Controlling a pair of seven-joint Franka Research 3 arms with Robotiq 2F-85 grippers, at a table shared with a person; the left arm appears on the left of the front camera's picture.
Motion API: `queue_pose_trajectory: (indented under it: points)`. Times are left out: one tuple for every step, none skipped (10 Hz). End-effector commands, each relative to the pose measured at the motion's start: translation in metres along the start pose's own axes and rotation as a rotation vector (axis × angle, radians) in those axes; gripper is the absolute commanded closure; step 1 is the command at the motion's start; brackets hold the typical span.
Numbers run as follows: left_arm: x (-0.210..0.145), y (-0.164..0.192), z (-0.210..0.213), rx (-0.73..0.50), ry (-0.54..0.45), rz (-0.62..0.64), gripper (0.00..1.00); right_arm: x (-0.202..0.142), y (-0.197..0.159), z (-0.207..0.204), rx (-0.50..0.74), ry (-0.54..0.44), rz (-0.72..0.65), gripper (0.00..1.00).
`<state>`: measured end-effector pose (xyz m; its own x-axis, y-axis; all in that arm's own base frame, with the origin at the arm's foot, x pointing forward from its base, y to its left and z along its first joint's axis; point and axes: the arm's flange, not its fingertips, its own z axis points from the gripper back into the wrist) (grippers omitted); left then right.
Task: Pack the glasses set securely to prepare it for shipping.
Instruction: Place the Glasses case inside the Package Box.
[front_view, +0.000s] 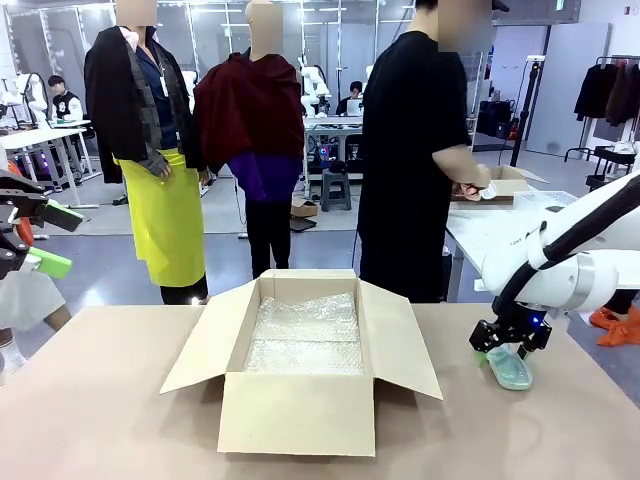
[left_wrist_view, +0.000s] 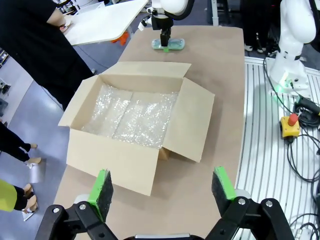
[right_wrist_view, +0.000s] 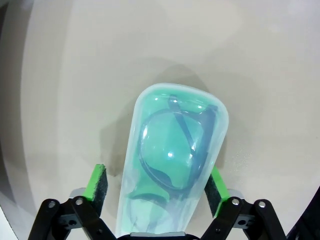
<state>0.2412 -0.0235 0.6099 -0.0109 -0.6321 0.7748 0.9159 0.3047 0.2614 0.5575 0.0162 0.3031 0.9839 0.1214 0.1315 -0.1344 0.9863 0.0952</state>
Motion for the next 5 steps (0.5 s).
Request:
queue_pose_trajectory:
  points:
    - [0.0021, 0.0013, 0.0005, -0.001, -0.016, -0.014, 0.00, 0.0030, -0.0013, 0.0005, 0.040, -0.005, 0.024, 0.11]
    - [0.0021, 0.0013, 0.0005, -0.001, -0.016, -0.014, 0.00, 0.0029, -0.0022, 0.0017, 0.035, -0.006, 0.022, 0.22]
    - [0.0021, 0.0013, 0.0005, -0.001, -0.016, -0.014, 0.00, 0.0027, -0.0030, 0.0030, 0.029, -0.005, 0.021, 0.27]
    - [0.0021, 0.0013, 0.0005, -0.001, -0.016, -0.014, 0.00, 0.0030, -0.0037, 0.0036, 0.029, -0.007, 0.019, 0.38]
    - [0.0021, 0.0013, 0.0005, -0.001, -0.016, -0.014, 0.00, 0.0033, -0.0033, 0.0039, 0.027, -0.007, 0.020, 0.42]
